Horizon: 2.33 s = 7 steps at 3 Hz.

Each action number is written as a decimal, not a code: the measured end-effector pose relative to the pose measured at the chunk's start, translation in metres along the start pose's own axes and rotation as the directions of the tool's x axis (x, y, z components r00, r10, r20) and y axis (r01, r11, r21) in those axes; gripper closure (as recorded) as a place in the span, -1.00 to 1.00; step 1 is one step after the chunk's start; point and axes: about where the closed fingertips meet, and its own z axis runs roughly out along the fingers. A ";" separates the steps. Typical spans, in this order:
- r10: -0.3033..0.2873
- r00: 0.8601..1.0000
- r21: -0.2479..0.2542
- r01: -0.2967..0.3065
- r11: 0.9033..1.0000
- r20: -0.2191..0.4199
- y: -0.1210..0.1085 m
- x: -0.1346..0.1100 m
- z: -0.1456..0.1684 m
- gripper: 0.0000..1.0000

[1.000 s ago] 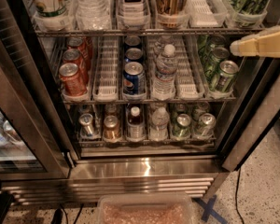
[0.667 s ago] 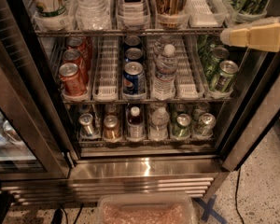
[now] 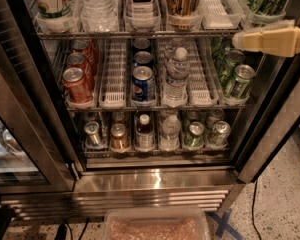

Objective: Pick green can from top shelf of fridge

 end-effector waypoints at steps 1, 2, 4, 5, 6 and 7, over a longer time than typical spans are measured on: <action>-0.047 0.999 0.033 0.046 0.998 0.015 0.001 -0.001 0.010 -0.72; -0.103 0.994 0.082 0.100 0.992 0.035 -0.006 -0.005 0.020 -0.48; -0.189 0.981 0.227 0.177 0.958 0.032 -0.037 -0.006 0.027 -0.48; -0.196 0.981 0.282 0.183 0.942 0.016 -0.046 -0.002 0.027 -0.46; -0.182 0.983 0.310 0.173 0.935 -0.001 -0.048 0.004 0.028 -0.36; -0.133 0.991 0.313 0.125 0.942 0.006 -0.046 0.006 0.033 -0.36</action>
Offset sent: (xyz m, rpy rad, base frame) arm 0.0346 -0.0029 -0.0001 -0.1269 -0.1618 -0.0933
